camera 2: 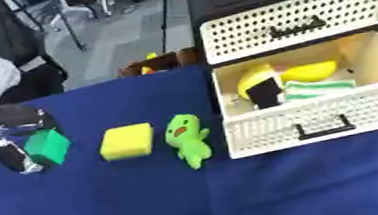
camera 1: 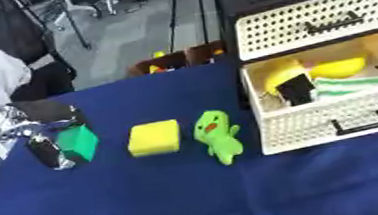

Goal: Pick up objects from table and place into drawer.

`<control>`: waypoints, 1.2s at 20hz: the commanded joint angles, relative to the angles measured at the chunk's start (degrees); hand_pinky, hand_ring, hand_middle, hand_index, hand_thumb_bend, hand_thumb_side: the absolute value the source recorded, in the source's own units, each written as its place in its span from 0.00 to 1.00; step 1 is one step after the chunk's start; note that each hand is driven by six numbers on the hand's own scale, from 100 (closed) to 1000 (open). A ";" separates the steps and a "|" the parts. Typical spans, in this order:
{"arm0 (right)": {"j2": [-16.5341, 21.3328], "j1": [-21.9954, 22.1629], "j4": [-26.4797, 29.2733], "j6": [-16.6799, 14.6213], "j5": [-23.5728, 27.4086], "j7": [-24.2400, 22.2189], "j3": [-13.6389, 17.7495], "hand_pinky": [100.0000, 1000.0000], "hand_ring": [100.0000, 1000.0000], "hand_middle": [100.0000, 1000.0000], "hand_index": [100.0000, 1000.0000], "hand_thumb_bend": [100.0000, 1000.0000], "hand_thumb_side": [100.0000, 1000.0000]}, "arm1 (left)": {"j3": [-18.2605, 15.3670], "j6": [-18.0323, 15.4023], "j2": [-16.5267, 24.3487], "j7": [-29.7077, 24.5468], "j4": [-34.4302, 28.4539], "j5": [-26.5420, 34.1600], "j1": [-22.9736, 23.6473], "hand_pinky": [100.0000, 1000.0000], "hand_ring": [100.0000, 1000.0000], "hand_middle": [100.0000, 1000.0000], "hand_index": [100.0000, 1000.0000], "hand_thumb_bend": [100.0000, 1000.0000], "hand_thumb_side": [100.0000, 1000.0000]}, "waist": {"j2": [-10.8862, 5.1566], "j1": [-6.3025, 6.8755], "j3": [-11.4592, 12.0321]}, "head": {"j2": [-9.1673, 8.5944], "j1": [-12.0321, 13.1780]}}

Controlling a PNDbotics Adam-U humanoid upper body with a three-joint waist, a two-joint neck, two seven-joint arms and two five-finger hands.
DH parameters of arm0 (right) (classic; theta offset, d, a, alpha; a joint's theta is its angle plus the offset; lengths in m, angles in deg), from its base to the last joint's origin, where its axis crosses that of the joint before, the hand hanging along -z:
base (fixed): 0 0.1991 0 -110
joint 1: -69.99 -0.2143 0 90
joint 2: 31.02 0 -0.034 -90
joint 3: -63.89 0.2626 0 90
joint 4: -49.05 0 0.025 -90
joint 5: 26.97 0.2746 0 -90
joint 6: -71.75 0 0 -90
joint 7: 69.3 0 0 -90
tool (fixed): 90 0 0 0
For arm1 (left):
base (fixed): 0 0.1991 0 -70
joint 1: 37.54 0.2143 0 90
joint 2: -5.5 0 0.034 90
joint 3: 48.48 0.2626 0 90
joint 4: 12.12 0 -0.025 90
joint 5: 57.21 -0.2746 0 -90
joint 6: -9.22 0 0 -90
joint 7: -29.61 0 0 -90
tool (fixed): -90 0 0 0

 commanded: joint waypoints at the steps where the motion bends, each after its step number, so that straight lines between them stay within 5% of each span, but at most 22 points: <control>1: 0.56 -0.46 0.90 -0.92 0.60 0.94 0.64 0.41 0.49 0.43 0.77 0.00 0.95 | -2.38 -0.42 2.77 -0.22 -5.97 6.29 -0.67 0.45 0.58 0.50 0.64 0.01 0.26 | -1.71 -0.47 0.33 | 0.15 -0.62; 13: 0.44 -0.19 0.90 -1.14 1.05 1.17 0.84 0.41 0.50 0.43 0.76 0.00 0.95 | -2.68 6.84 1.92 4.21 -17.11 21.97 -1.85 0.36 0.53 0.46 0.62 0.00 0.26 | -2.51 -0.77 0.47 | 0.57 -2.41; 24: -0.09 -0.57 0.90 -1.01 1.72 1.00 0.63 0.41 0.50 0.43 0.76 0.00 0.95 | -1.49 11.09 -5.33 5.52 -18.69 30.00 -8.32 0.32 0.51 0.45 0.63 0.00 0.29 | -3.04 -0.72 -0.47 | 0.40 -2.58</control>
